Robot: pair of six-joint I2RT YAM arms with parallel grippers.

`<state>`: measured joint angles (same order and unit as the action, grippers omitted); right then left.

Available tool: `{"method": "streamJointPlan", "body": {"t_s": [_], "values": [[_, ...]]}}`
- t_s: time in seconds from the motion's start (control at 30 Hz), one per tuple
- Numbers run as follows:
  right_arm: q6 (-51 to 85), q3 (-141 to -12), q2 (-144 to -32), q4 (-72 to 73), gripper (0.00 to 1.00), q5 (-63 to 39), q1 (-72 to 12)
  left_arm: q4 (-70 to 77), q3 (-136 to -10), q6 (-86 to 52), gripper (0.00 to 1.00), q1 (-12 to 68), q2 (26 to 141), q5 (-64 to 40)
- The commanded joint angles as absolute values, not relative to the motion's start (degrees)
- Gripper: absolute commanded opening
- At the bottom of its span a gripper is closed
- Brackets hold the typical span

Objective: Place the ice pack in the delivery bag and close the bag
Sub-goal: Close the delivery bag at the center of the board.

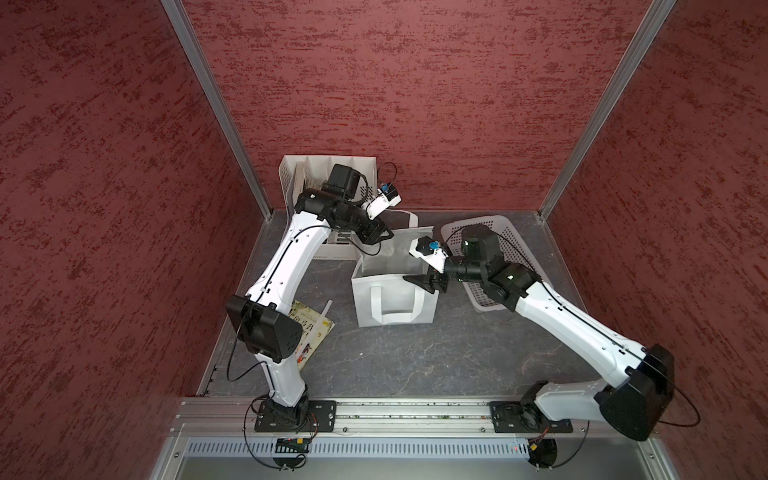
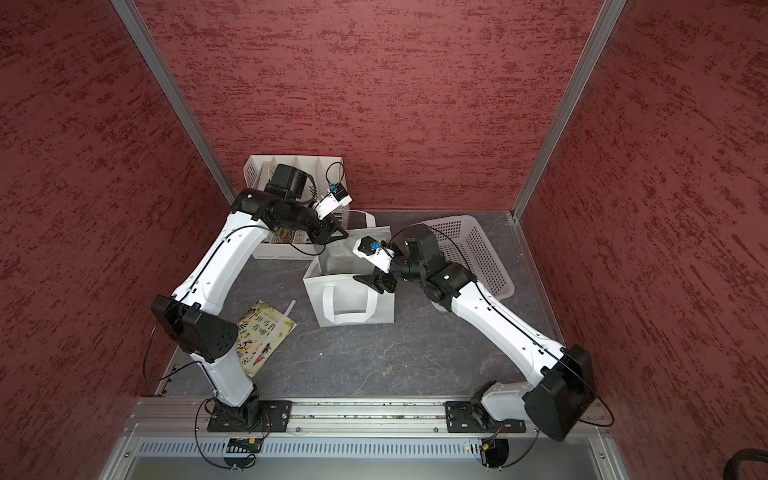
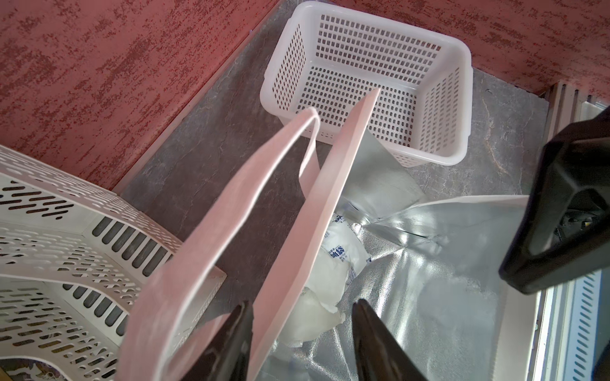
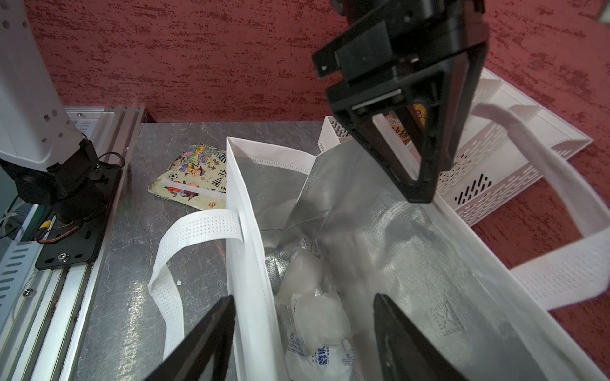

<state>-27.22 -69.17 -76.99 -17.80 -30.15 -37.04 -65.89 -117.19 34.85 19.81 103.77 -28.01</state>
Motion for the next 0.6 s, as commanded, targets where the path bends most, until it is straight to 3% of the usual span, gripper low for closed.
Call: {"method": "streamJointPlan", "body": {"t_s": [0.0,0.17,0.4,0.47,0.57], "values": [[-26.7,-71.0,-77.3,-20.1,0.68,-29.2,-37.4,-66.2,-118.6,37.2,0.48,19.4,105.7,-27.8],[-26.2,-70.9,-76.8,-20.2,0.68,-29.4,-37.5,-67.3,-119.0,37.7,0.42,19.5,107.1,-27.5],[-27.5,-73.3,-77.1,-23.6,0.68,-29.7,-37.5,-68.6,-119.4,37.7,0.07,19.5,107.0,-27.9],[-28.5,-73.6,-76.9,-24.8,0.67,-29.9,-37.5,-69.4,-119.2,37.6,0.01,19.5,106.4,-28.9],[-30.3,-73.6,-76.8,-27.1,0.67,-30.3,-37.5,-70.3,-118.4,37.6,0.0,19.6,105.1,-31.0]]}}
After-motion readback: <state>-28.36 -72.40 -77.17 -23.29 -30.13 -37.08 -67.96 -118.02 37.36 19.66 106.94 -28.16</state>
